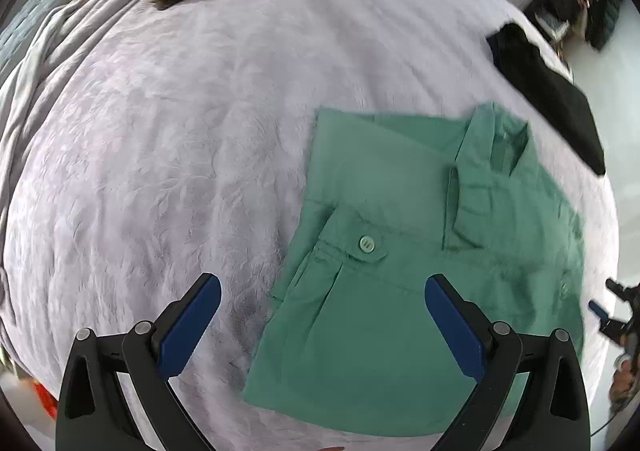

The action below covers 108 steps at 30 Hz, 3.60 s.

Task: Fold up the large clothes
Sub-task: 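Lift the hem with both tools and fold it over toward the collar, then lower the folded half onto the jacket and open both tools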

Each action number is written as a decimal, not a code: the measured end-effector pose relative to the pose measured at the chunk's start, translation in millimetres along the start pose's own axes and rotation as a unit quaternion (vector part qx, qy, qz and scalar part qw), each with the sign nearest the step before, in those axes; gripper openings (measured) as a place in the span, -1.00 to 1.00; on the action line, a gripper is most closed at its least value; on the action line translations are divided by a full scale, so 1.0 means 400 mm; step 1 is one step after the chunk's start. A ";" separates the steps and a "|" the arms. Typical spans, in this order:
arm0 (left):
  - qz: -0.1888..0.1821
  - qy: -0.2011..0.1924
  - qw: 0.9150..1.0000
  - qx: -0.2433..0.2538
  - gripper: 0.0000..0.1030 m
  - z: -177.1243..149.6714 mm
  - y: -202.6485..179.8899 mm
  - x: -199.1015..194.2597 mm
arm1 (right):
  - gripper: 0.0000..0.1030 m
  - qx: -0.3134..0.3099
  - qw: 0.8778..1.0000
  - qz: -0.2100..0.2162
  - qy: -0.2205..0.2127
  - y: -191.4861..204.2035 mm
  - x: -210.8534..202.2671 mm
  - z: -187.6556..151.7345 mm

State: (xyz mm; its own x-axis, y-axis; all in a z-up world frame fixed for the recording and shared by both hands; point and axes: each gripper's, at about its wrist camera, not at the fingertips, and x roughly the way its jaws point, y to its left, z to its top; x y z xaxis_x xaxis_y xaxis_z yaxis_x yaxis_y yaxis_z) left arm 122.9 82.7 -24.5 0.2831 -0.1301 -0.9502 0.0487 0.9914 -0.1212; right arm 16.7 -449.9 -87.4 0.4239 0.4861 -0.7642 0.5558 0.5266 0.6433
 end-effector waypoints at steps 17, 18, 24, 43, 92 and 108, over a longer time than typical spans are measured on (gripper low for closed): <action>-0.021 0.086 0.993 0.080 0.29 0.012 -0.072 0.295 | 0.27 -0.194 0.945 -0.262 0.015 0.069 0.169 -0.035; -0.021 0.083 0.993 0.083 0.01 0.010 -0.074 0.294 | 0.24 -0.190 0.942 -0.275 0.029 0.053 0.190 -0.035; -0.044 0.050 0.994 0.081 -0.70 -0.002 -0.045 0.216 | -0.86 -0.212 0.941 -0.263 0.011 0.074 0.155 -0.074; -0.031 -0.115 0.989 0.086 -0.72 0.231 -0.119 0.088 | -0.86 -0.305 0.919 -0.214 -0.131 0.306 0.051 0.074; 0.068 -0.086 0.994 0.010 0.60 0.103 0.010 0.209 | -1.00 -0.178 0.961 -0.172 -0.123 0.097 0.123 0.015; 0.077 -0.044 0.996 0.030 0.60 -0.043 0.091 0.155 | -0.97 -0.123 0.970 -0.171 -0.120 0.039 0.031 -0.097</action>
State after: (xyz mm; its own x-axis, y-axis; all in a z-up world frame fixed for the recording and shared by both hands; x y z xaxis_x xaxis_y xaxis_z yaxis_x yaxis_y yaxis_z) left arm 125.8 111.1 -92.6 0.3741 0.0200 -0.9272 0.0550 0.9975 0.0438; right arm 3.0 -408.6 -85.0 0.4163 0.0927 -0.9045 0.5177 0.7936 0.3197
